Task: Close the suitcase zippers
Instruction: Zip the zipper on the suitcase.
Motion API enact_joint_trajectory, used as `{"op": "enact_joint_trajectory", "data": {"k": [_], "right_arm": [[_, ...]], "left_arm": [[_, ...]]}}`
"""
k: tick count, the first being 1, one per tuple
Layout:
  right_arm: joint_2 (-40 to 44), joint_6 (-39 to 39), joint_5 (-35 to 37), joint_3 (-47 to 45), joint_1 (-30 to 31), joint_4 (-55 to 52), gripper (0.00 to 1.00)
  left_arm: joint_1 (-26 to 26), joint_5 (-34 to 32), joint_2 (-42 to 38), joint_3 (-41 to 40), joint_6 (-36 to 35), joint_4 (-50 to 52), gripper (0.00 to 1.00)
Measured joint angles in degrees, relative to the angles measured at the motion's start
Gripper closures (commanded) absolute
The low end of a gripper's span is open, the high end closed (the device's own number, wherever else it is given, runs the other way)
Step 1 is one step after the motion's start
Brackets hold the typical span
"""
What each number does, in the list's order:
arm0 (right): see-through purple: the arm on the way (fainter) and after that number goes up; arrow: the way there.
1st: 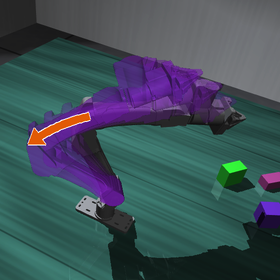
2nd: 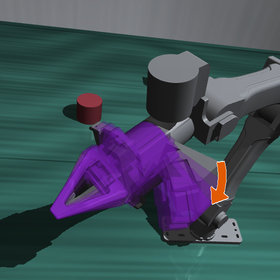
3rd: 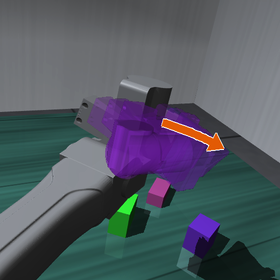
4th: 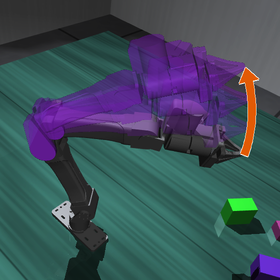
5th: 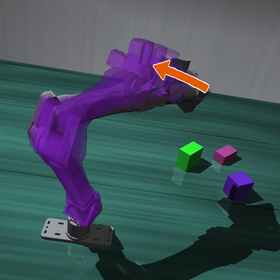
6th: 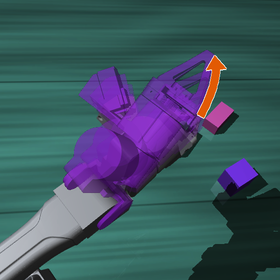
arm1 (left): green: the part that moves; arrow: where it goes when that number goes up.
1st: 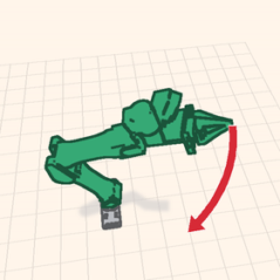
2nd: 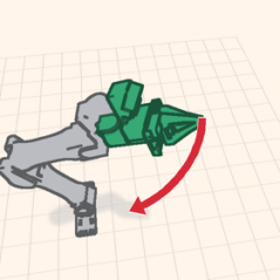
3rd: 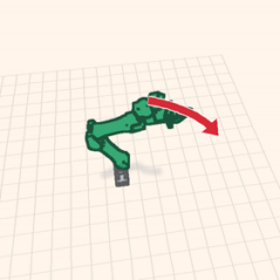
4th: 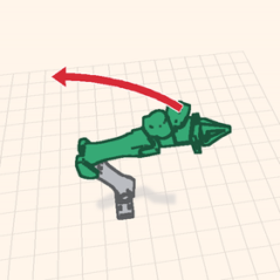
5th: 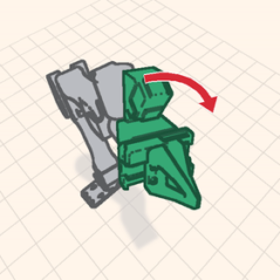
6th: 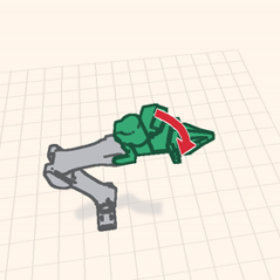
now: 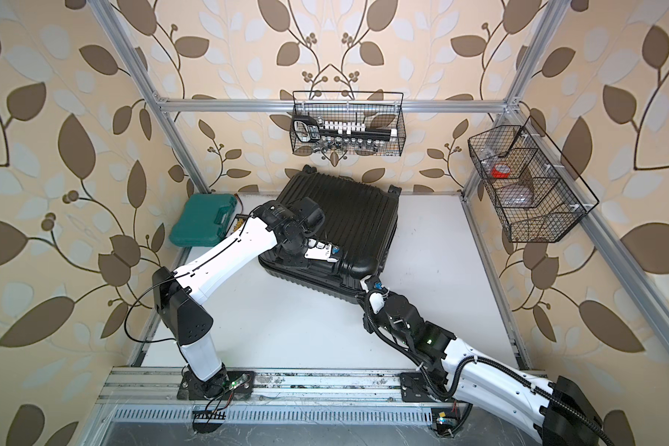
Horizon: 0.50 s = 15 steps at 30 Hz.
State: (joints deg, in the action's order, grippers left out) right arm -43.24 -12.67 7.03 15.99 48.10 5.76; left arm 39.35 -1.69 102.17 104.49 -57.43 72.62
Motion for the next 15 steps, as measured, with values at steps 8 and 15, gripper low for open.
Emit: {"op": "enact_joint_trajectory", "data": {"k": [8,15], "right_arm": [[-2.23,0.04,1.79,-0.72,0.15,3.06,1.0],[-4.22,0.04,2.08,-1.33,0.17,5.86,1.0]], "left_arm": [[4.09,-0.13,-0.39,-2.49,10.32,-4.07,0.77],[7.85,-0.13,-1.73,-6.03,20.5,-9.22,0.76]]}}
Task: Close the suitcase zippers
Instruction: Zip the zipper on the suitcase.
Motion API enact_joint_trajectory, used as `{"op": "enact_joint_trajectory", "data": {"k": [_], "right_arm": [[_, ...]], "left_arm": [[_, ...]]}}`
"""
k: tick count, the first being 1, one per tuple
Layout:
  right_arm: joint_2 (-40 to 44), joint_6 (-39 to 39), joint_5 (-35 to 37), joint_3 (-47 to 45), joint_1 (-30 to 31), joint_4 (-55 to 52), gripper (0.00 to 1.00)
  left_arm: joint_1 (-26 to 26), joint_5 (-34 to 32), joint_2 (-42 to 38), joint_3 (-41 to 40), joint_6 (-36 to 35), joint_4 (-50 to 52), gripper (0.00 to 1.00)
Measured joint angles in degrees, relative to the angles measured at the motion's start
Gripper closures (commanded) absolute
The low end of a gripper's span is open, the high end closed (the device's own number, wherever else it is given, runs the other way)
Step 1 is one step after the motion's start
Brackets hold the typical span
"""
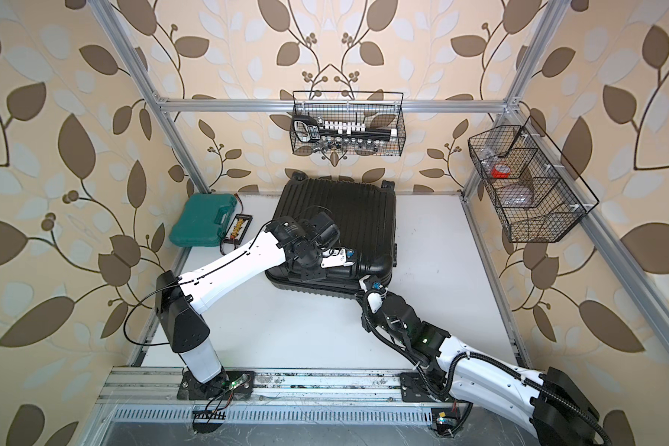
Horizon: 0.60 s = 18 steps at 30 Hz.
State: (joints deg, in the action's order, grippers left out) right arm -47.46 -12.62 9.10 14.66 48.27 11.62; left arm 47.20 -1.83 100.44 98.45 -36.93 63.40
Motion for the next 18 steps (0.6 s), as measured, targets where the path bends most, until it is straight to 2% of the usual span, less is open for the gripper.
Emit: {"op": "enact_joint_trajectory", "data": {"k": [11,18], "right_arm": [[-2.45,0.0,2.01,-1.01,-0.04,4.7,1.0],[-2.54,-0.02,1.81,-2.05,-0.04,6.67,1.0]], "left_arm": [[0.59,6.08,0.02,0.04,16.5,-1.86,0.76],[1.27,7.74,1.22,1.22,21.42,-2.23,0.76]]}}
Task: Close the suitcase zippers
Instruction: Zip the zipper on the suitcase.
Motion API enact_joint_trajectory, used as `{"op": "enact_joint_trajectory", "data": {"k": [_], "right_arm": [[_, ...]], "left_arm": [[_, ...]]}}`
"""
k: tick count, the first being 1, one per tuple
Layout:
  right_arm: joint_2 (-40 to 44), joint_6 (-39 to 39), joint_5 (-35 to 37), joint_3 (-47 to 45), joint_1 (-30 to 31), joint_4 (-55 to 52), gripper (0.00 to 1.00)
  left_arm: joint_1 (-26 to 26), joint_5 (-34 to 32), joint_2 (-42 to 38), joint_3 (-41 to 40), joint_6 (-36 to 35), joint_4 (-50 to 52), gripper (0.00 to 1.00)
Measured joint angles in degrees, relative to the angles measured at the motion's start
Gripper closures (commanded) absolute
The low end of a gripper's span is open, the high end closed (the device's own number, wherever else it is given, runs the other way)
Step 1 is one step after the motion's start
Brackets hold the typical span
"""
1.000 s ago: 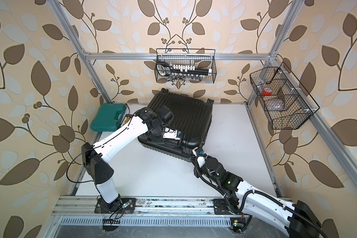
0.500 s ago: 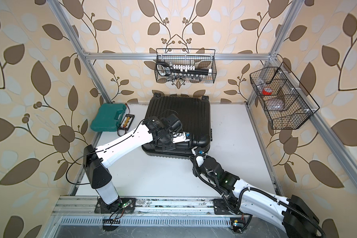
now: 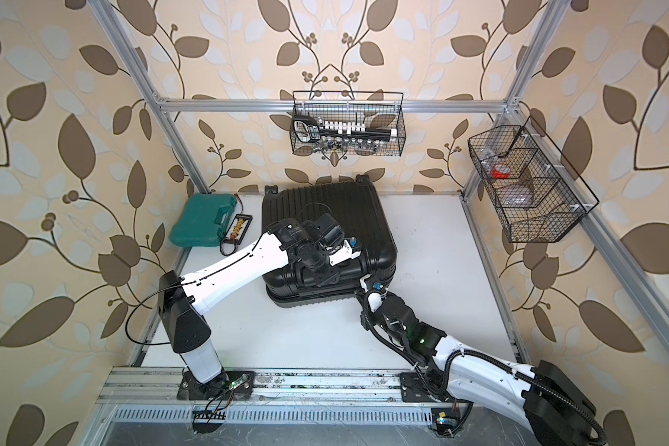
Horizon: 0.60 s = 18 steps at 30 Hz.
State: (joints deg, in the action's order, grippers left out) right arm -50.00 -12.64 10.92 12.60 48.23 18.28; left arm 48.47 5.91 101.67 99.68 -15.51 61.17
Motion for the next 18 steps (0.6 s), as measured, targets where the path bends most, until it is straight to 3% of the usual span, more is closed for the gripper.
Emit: {"op": "enact_joint_trajectory", "data": {"k": [5,8,11,18], "right_arm": [[0.37,-0.04,0.74,-0.22,0.0,-0.07,1.0],[0.87,-0.44,2.21,-0.22,0.07,-0.9,1.0],[1.42,-0.85,3.08,-0.22,0.33,-1.73,1.0],[2.03,-1.09,2.99,-0.22,0.96,-2.32,1.0]], "left_arm": [[0.35,0.35,1.03,1.29,0.72,0.07,0.71],[0.37,0.5,1.03,1.36,0.55,-0.42,0.58],[0.28,-0.24,0.48,0.09,1.25,-2.45,0.51],[0.2,-0.39,-4.87,-8.04,-2.54,-7.78,0.49]]}}
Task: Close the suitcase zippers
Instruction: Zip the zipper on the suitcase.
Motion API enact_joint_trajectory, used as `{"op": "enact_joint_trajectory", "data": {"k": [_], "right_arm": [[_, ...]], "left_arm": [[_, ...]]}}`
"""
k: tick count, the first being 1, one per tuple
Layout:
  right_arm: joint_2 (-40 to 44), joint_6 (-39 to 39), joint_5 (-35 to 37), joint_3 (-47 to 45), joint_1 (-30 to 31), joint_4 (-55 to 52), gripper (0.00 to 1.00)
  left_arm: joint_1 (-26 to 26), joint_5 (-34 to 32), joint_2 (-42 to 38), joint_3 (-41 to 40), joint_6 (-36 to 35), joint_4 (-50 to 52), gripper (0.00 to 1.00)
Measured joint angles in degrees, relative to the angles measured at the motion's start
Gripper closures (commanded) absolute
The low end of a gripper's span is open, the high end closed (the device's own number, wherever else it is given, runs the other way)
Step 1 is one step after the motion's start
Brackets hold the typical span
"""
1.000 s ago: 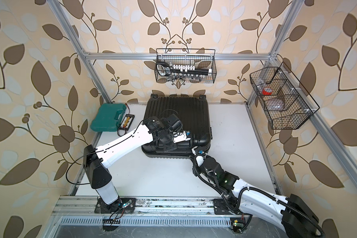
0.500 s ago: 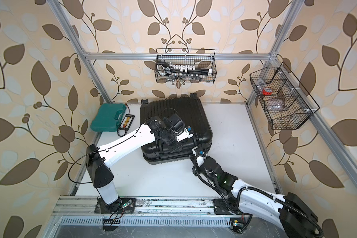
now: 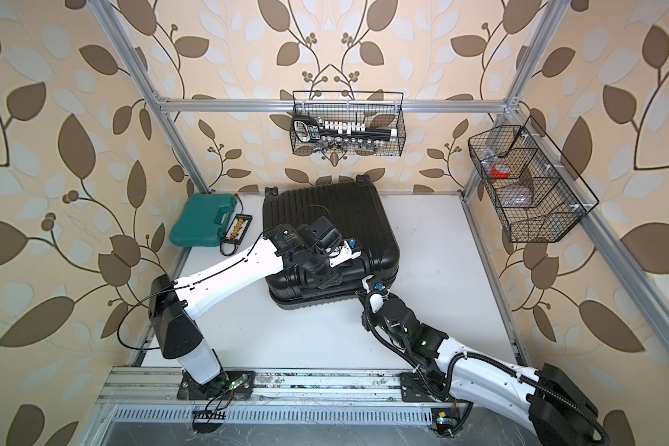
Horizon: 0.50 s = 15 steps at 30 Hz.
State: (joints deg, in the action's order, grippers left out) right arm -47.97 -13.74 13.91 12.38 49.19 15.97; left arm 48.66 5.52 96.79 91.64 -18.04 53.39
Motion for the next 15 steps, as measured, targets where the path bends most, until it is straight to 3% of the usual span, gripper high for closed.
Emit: {"op": "enact_joint_trajectory", "data": {"k": [15], "right_arm": [[-0.13,1.14,-2.21,-0.68,-0.22,1.03,1.0]], "left_arm": [[0.07,1.62,0.72,0.66,-4.13,1.16,0.75]]}}
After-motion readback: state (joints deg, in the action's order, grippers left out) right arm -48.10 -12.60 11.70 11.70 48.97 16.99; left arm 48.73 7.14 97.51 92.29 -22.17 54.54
